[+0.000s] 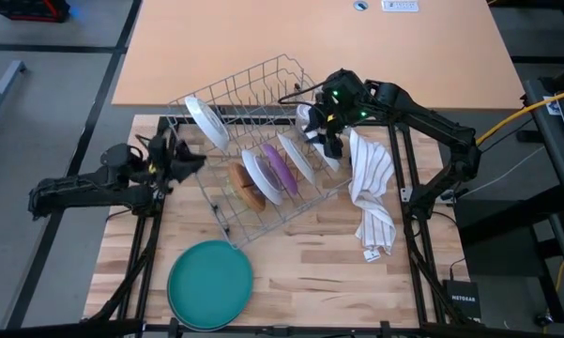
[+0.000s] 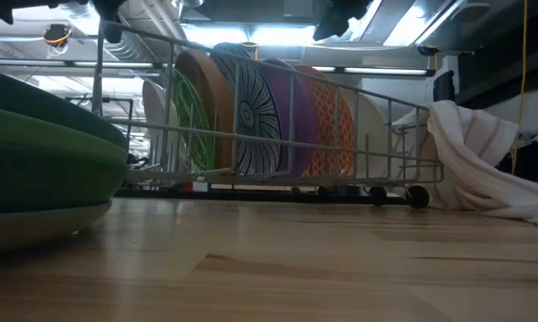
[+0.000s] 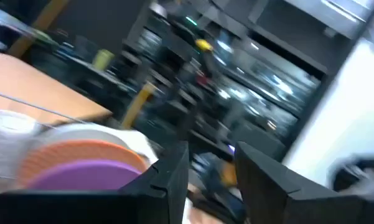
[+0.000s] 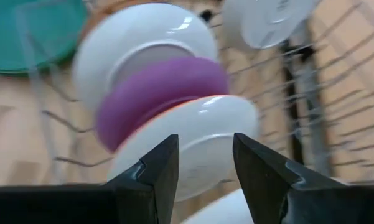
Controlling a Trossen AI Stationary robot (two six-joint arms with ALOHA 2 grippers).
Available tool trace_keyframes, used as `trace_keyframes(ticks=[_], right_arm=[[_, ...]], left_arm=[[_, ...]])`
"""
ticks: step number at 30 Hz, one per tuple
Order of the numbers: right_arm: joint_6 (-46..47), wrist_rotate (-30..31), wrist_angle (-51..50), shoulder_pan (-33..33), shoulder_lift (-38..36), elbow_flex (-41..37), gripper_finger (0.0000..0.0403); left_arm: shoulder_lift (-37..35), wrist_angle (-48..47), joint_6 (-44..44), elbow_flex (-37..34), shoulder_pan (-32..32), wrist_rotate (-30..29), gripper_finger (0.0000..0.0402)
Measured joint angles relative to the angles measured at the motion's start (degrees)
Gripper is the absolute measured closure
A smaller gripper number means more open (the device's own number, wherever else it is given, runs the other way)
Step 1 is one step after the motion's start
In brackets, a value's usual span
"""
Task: Sort dishes
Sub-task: Put the blue plate into the dish rack
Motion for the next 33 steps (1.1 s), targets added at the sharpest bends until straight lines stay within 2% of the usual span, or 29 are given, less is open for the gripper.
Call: trace_keyframes(ticks=[7, 16, 22, 27, 33], right_arm=[[5.26, -11.38, -4.47, 1.15, 0.0, 0.0, 0.0246], [8.38, -11.58, -4.14, 11.1, 0.0, 0.0, 0.0246], [13.26, -5.7, -3.7, 19.8, 0.0, 0.0, 0.0246], [19.3, 1.24, -2.95, 27.85, 0.0, 0.0, 0.0246], [24.92, 6.74, 1.39, 37.59, 1.15, 0.0, 0.0246]], left_arm=[[5.48, 2.53, 6.07, 0.27, -12.15, 0.45, 0.0282], [18.13, 2.72, 11.69, 7.53, -27.9, -1.3, 0.0282], [27.81, -1.11, 12.76, 13.08, -39.34, -7.81, 0.0282], [36.72, -6.27, 6.2, 17.1, -47.39, -15.36, 0.0282], [48.14, -8.06, -4.2, 21.59, -55.27, -20.24, 0.0285]])
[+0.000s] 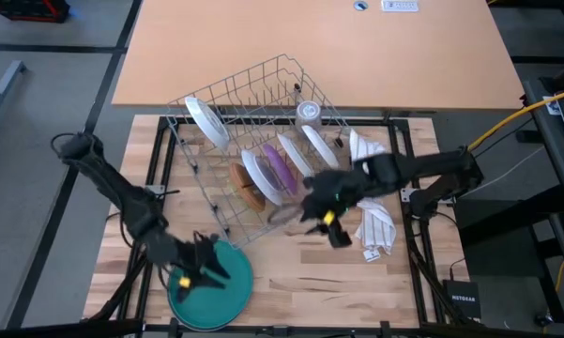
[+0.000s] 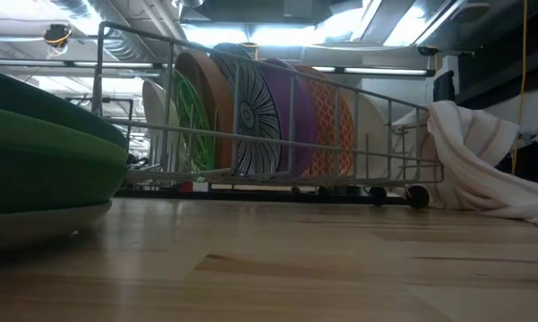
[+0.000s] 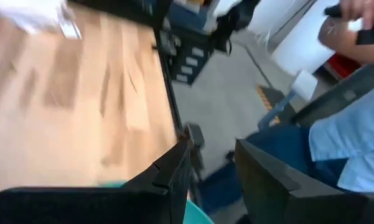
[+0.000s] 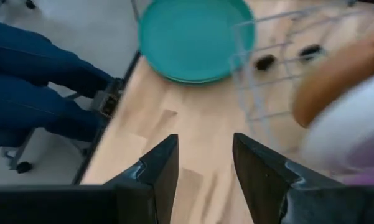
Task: Sort dishes
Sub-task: Put the blue plate into the dish rack
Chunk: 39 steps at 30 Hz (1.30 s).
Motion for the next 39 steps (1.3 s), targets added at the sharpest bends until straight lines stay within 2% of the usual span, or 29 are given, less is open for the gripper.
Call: trace_keyframes(ticks=[8, 13, 18, 22, 28, 33, 39], right_arm=[[4.86, 7.22, 2.92, 10.92, 6.43, 0.0, 0.0246], [5.08, 7.61, 8.3, 16.06, 11.99, 0.0, 0.0246], [5.11, 7.54, 12.73, 20.2, 15.99, 0.0, 0.0246], [5.11, 7.5, 14.84, 22.73, 18.09, 0.0, 0.0246], [5.11, 7.54, 16.75, 25.05, 20.07, 0.0, 0.0246], [6.43, 7.81, 18.1, 25.77, 20.7, 0.0, 0.0246], [7.58, 8.07, 18.04, 25.78, 20.73, 0.0, 0.0246]], left_arm=[[14.91, 0.27, -12.14, 8.57, -7.38, -0.75, 0.0327], [21.65, 0.19, -17.99, 11.56, -9.18, -0.44, 0.0353], [24.9, 0.44, -31.05, 11.63, -9.44, 0.66, 0.0364], [25.91, 0.61, -37.32, 11.63, -9.4, 3.2, 0.0346], [25.98, 0.55, -41.93, 11.63, -9.42, 5.25, 0.0289], [25.98, 0.13, -38.1, 11.63, -9.31, 5.26, 0.0249], [25.98, -3.73, -33.47, 11.63, -9.33, 5.15, 0.0252]])
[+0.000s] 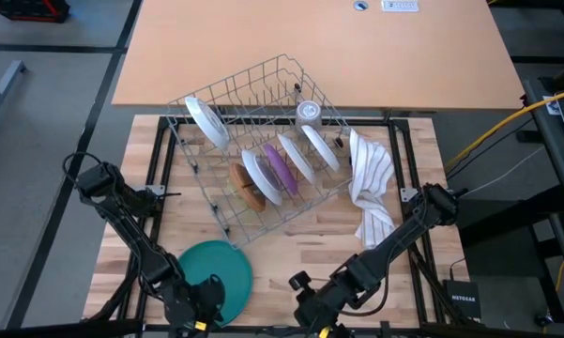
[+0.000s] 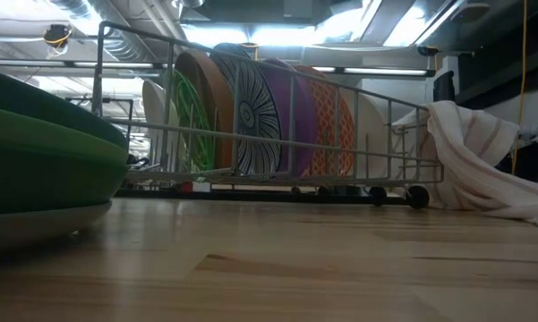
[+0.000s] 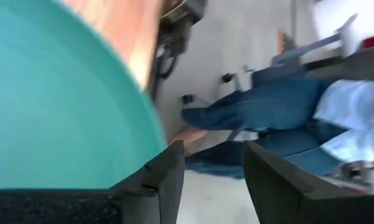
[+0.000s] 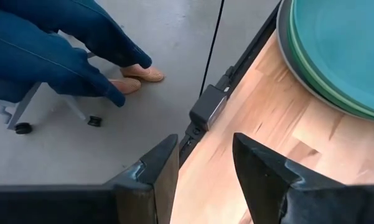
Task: Sort dishes
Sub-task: Put the blue plate into the dish rack
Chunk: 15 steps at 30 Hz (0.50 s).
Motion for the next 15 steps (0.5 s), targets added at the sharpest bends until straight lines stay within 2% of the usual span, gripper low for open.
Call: trace_keyframes(ticks=[6, 10, 15], right_arm=[[0.17, 0.0, -0.04, -0.02, 0.0, 0.0, 0.0246], [0.2, 0.0, 0.15, -0.02, 0.0, 0.0, 0.0246], [0.66, 0.01, 1.0, -0.03, 0.0, 0.0, 0.0246]], left_arm=[[0.0, -4.77, 2.67, 0.0, -0.04, 1.5, 0.0275], [0.0, -4.76, 2.75, 0.0, -0.09, 3.87, 0.0282], [0.0, -4.71, 2.43, -0.01, -0.09, 3.96, 0.0284]])
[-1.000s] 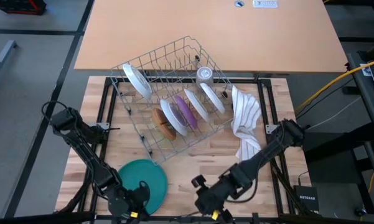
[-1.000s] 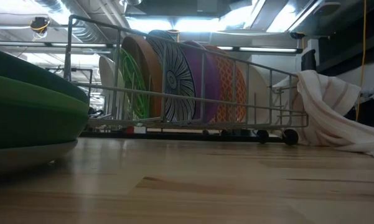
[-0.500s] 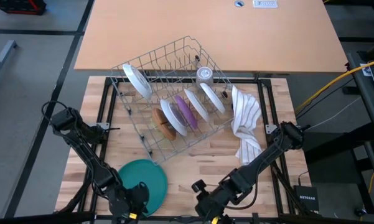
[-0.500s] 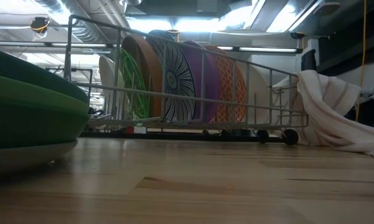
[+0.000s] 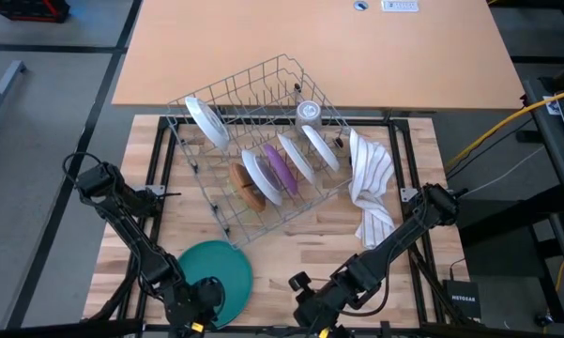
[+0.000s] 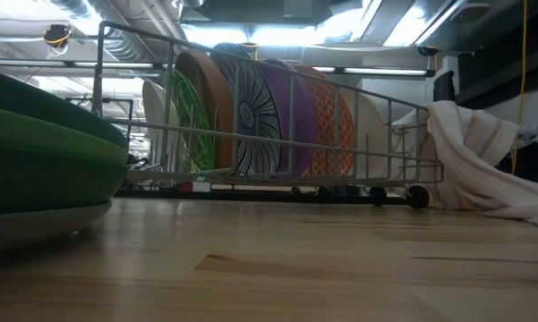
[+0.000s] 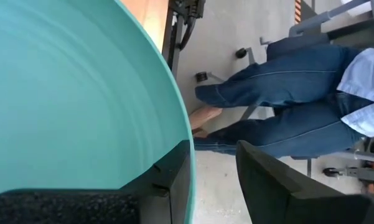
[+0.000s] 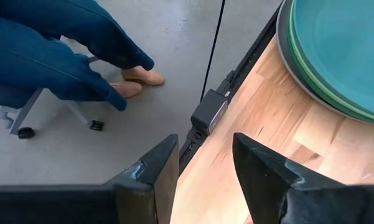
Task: Sort dishes
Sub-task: Put the blue plate into the dish rack
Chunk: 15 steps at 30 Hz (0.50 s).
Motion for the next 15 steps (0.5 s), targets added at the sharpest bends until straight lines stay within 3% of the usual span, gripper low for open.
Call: trace_keyframes(ticks=[7, 15], right_arm=[[4.65, 1.39, 0.17, -0.01, 0.0, 0.0, 0.0246], [5.45, 2.89, 0.18, -0.01, 0.0, 0.0, 0.0246]], left_arm=[[0.0, -0.17, -0.71, -0.36, -0.15, -0.07, 0.0271], [0.0, -0.17, 7.1, -0.38, -1.59, 0.02, 0.0207]])
